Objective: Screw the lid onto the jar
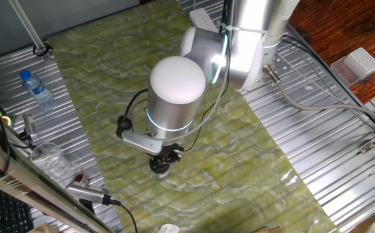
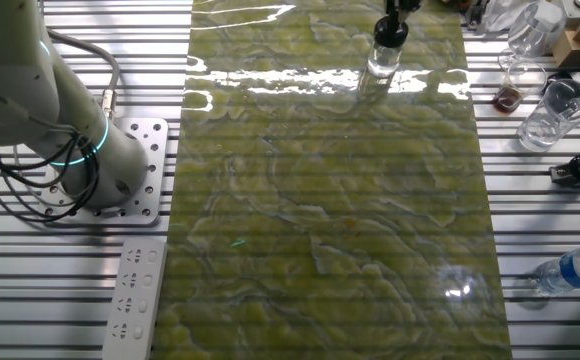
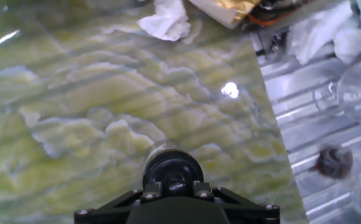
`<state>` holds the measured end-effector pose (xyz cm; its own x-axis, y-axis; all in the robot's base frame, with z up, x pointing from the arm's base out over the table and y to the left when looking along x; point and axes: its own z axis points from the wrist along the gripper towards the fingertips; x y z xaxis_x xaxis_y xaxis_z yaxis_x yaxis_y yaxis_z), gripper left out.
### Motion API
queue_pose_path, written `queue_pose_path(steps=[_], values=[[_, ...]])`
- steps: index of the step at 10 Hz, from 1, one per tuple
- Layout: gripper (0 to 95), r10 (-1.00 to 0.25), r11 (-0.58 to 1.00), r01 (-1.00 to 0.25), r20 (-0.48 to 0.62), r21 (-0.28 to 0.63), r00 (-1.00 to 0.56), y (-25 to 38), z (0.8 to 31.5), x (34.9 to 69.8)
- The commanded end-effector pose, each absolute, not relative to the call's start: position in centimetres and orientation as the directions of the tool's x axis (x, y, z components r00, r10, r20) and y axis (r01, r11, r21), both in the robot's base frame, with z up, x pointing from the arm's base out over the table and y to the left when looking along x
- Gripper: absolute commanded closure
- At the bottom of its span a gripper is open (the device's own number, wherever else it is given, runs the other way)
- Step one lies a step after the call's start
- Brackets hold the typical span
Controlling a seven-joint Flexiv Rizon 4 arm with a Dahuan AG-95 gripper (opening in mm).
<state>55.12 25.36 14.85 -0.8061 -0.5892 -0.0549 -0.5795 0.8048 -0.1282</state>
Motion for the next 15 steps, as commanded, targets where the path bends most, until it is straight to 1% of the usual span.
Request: queue_pose_path(steps=[1,2,4,7,9,12,15], values=[[95.0,-0.244,0.967,-0.235,-0.105,-0.096,-0.964,25.33,14.77,55.11],[95.0,-0.211,0.975,-0.201,-0.110,-0.092,-0.971,25.33,14.77,55.11],[95.0,-0.106,0.992,-0.097,-0.124,-0.081,-0.987,25.33,14.77,55.11],[95.0,0.089,0.994,0.097,-0.139,-0.053,-0.986,25.32,14.76,55.10],[95.0,0.238,0.970,0.243,-0.140,-0.018,-0.961,25.33,14.76,55.10],[95.0,0.247,0.968,0.252,-0.140,-0.019,-0.959,24.98,14.32,54.31],[95.0,0.172,0.983,0.179,-0.145,-0.034,-0.974,24.92,14.38,54.18]])
